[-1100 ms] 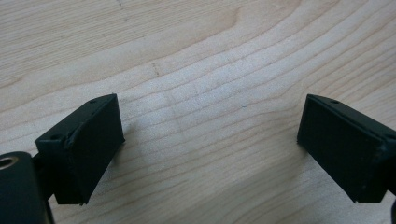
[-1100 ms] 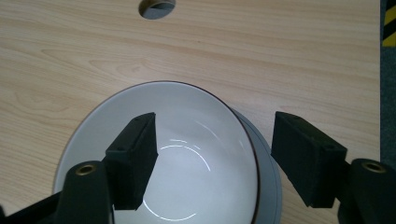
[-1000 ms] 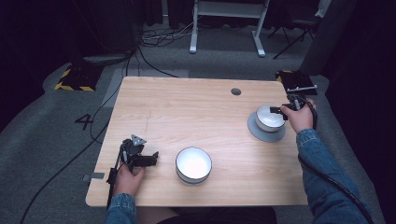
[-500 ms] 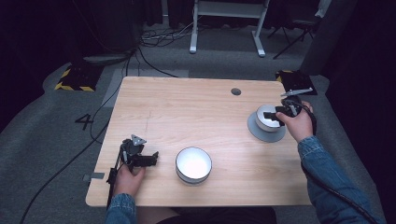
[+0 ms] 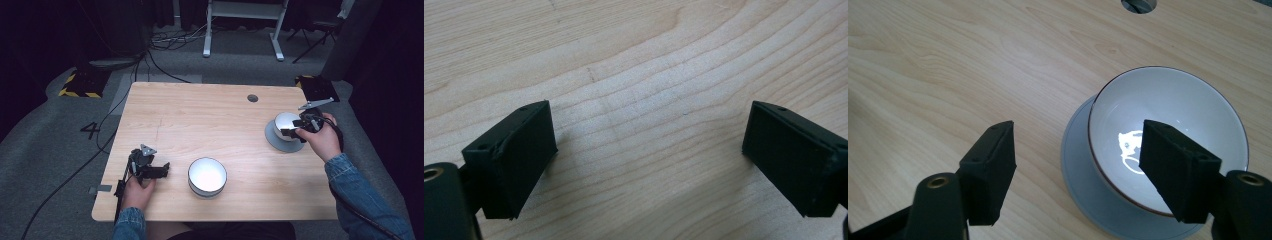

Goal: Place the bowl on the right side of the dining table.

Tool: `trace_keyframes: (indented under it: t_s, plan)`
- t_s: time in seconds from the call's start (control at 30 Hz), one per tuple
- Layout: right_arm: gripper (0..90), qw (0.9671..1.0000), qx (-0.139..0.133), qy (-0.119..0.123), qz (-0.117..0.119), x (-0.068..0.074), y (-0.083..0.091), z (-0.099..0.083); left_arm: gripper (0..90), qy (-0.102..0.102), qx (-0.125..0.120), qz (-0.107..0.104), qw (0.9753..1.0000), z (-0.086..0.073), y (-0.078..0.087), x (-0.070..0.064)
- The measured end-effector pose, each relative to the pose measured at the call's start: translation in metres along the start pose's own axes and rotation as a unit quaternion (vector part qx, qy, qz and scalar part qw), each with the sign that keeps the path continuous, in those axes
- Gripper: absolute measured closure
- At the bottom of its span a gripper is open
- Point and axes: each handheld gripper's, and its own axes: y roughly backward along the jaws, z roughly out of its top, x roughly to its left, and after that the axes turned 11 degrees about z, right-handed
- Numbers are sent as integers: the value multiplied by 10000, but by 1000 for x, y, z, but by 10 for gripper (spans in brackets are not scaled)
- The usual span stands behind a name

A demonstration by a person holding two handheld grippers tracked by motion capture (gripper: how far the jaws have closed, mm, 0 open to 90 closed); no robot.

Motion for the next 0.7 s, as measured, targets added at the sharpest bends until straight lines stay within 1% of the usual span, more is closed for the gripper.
trace_keyframes:
  t_s: [0.2,0.37,0.4,0.43,0.5,0.67,0.7]
  plan:
    - [308,9999,28,111,117,12,6,-8,70,-6,1,0,10000,0,0,0]
    - [306,9997,24,146,205,16,9,-16,71,-7,1,3,10000,0,0,0]
    - [305,9997,17,97,226,18,10,-17,71,-11,-4,10,10000,0,0,0]
    - [305,9996,25,151,225,18,10,-19,71,-5,3,-1,10000,0,0,0]
    - [304,9997,13,90,242,20,10,-23,71,-7,2,2,10000,0,0,0]
    - [301,9996,40,114,259,22,9,-33,70,-8,3,2,10000,0,0,0]
    - [301,9996,52,76,270,23,9,-35,71,-2,-1,2,10000,0,0,0]
